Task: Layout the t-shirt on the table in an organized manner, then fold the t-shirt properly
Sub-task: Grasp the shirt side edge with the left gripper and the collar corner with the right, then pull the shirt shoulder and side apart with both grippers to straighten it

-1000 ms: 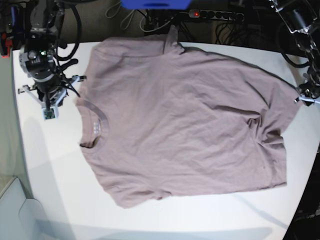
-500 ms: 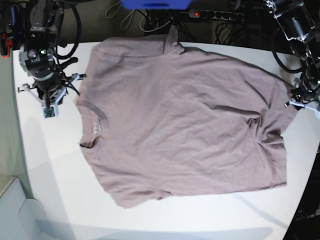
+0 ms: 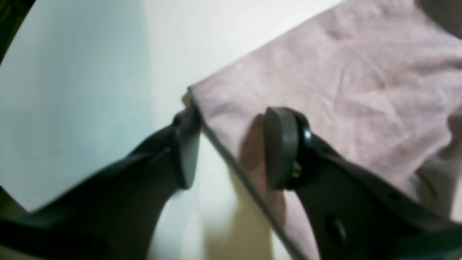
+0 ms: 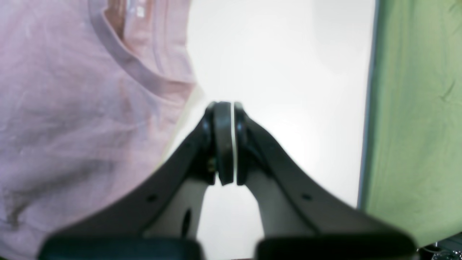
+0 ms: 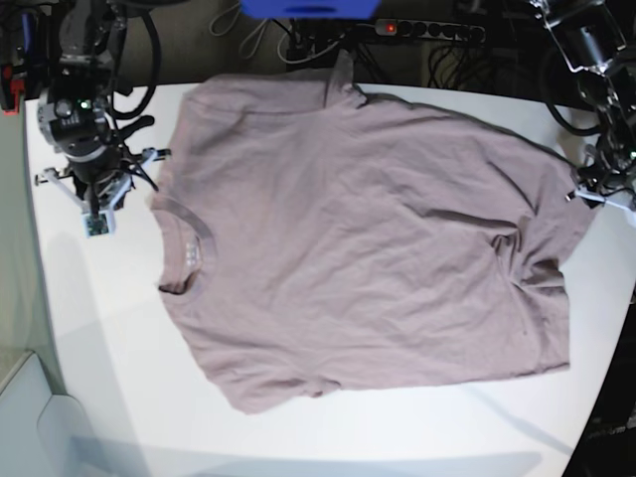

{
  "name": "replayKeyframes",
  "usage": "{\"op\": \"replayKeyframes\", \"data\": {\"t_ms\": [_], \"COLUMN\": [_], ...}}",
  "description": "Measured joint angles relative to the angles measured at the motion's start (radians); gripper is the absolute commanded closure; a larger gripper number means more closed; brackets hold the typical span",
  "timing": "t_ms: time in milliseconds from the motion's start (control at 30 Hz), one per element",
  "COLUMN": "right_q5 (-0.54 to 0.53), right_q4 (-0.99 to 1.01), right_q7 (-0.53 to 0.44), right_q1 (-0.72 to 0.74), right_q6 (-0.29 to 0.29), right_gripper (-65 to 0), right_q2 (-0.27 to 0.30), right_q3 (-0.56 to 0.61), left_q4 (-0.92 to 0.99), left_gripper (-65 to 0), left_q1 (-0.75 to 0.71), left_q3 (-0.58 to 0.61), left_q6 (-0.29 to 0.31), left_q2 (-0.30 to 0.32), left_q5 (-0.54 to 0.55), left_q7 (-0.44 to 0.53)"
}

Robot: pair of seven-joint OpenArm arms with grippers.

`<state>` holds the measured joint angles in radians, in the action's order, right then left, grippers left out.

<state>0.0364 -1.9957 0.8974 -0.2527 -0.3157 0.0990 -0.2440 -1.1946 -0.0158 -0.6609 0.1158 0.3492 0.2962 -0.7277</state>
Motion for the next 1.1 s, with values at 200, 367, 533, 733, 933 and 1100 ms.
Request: {"op": "replayKeyframes", "data": {"t_ms": [200,367,533,733,933,1100], "right_q5": [0.0,0.0,0.007,0.004,0.005,0.006], "right_q4": [0.0,0.0,0.0,0.0,0.0,-0.001], "right_q7": [0.0,-0.001,0.007,0.009,0.009,0.057], "right_q1": [-0.001,-0.015,-0.067,-0.095,-0.142,-0.213], "right_q6": [0.0,0.0,-0.037,-0.129,-0.129,-0.13], "right_gripper": [0.0,0.0,0.0,0.0,-1.9,-21.5], "right_q2": [0.0,0.0,-0.051,-0.137,-0.193,-0.195], "right_q3": [0.0,0.0,0.02,0.024,0.036,0.135], "left_q4": [0.002,0.002,-0.001,-0.016,-0.025,-0.035], "left_gripper": [-28.3,-16.7,0.0,0.0,0.0,0.0], "left_q1": [0.0,0.006,0.009,-0.012,-0.056,-0.07], "left_q3": [0.005,0.063,0.103,0.106,0.106,0.098], "left_q6": [0.0,-0.002,-0.003,-0.003,0.0,-0.003], "left_q2": [0.0,0.003,0.0,0.0,0.003,-0.014], "left_q5": [0.0,-0.078,-0.083,-0.076,-0.067,-0.076], "left_q7": [0.003,0.021,0.027,0.037,0.074,0.085]}}
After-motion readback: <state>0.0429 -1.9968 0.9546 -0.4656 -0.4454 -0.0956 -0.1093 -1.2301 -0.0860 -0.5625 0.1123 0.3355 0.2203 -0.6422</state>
